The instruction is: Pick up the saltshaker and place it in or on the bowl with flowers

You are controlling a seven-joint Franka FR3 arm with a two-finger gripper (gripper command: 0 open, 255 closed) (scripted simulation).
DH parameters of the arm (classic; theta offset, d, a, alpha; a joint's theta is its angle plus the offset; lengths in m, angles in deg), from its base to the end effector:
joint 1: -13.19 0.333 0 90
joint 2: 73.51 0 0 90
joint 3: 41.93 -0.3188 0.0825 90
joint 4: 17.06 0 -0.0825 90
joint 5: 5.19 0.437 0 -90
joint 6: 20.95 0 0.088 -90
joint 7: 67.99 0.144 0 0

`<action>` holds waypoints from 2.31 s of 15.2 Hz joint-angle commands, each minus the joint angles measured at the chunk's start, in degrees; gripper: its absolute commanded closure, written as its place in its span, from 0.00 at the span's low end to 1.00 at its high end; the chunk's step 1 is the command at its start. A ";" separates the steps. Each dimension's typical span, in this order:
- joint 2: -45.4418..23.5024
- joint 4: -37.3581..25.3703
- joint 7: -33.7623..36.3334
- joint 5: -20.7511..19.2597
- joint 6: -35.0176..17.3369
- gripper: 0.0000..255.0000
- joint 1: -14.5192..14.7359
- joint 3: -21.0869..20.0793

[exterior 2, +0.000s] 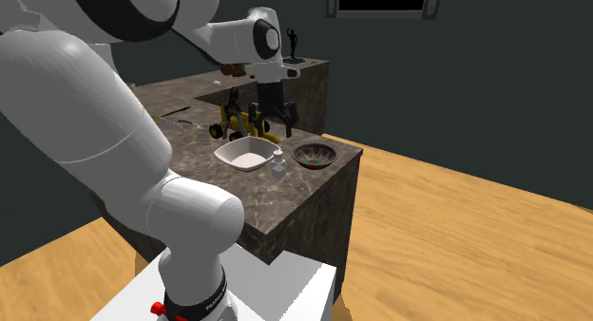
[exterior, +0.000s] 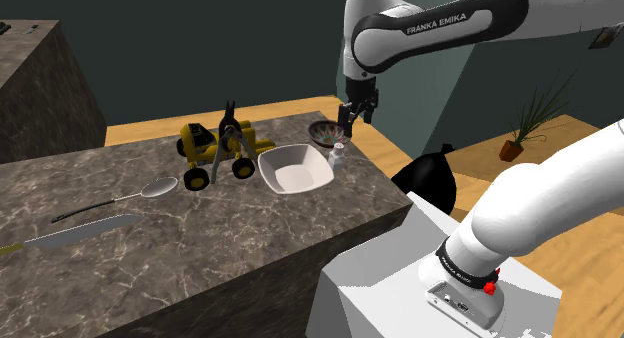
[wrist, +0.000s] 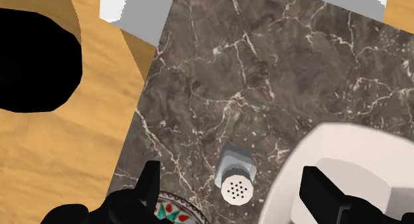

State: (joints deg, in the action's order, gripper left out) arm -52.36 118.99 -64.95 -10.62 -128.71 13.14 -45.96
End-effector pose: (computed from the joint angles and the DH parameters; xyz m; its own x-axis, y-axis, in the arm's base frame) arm 0.4623 0.0211 0.3974 0.9920 0.0372 -0.1210 0.0515 -0.9917 0.1176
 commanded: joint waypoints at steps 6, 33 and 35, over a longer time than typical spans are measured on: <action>-12.33 -4.01 1.77 -0.13 -8.45 0.00 0.34 -0.94; -12.93 -1.73 1.74 -0.43 -11.33 1.00 0.11 -0.73; -12.16 -2.57 1.52 -0.28 -9.74 1.00 0.13 -0.72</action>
State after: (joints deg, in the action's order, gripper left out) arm -65.00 116.95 -63.30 -11.00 -139.48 13.25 -46.68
